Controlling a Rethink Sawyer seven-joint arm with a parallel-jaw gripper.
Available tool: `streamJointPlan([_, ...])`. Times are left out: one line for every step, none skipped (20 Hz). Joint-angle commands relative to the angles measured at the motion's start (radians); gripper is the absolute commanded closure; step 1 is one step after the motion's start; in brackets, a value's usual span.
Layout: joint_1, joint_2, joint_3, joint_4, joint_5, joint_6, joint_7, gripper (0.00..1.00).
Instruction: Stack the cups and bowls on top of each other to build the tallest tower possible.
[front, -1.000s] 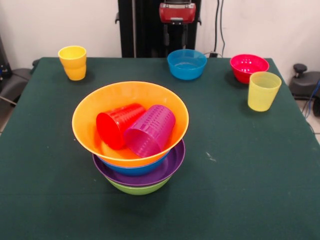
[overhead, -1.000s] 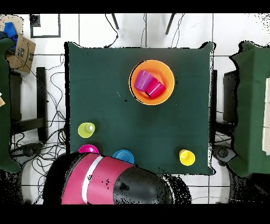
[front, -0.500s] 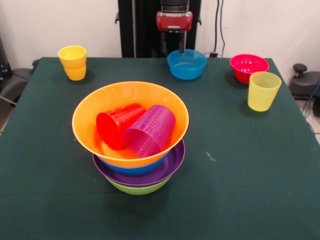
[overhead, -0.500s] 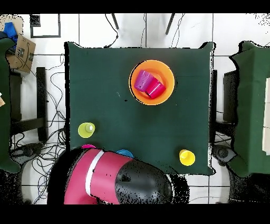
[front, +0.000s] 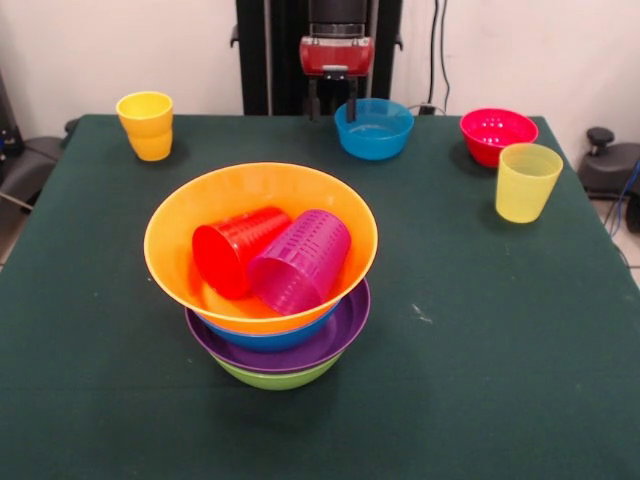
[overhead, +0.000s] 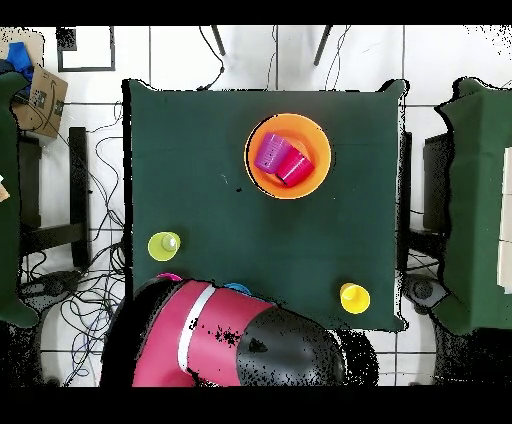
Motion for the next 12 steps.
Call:
streamJointPlan([-0.007,0.018,0.115,-0.156,0.028,0.116,0.094,0.00])
streamJointPlan([-0.005,0.024,0.112,-0.154,0.034,0.105,0.095,0.00])
streamJointPlan([-0.001,0.026,0.110,-0.152,0.043,0.098,0.097,0.00])
streamJointPlan([0.000,0.031,0.108,-0.148,0.052,0.088,0.101,0.00])
streamJointPlan([0.002,0.032,0.106,-0.146,0.064,0.081,0.104,0.00])
streamJointPlan([0.005,0.033,0.103,-0.143,0.074,0.076,0.106,0.00])
streamJointPlan([0.005,0.035,0.101,-0.143,0.076,0.064,0.107,0.00])
streamJointPlan([0.009,0.036,0.097,-0.142,0.080,0.054,0.105,0.00])
streamJointPlan([0.008,0.034,0.099,-0.142,0.077,0.053,0.106,0.00])
streamJointPlan([0.008,0.035,0.098,-0.141,0.077,0.053,0.106,0.00])
streamJointPlan([0.011,0.033,0.097,-0.141,0.078,0.058,0.104,0.00])
streamJointPlan([0.013,0.032,0.096,-0.141,0.081,0.059,0.103,0.00])
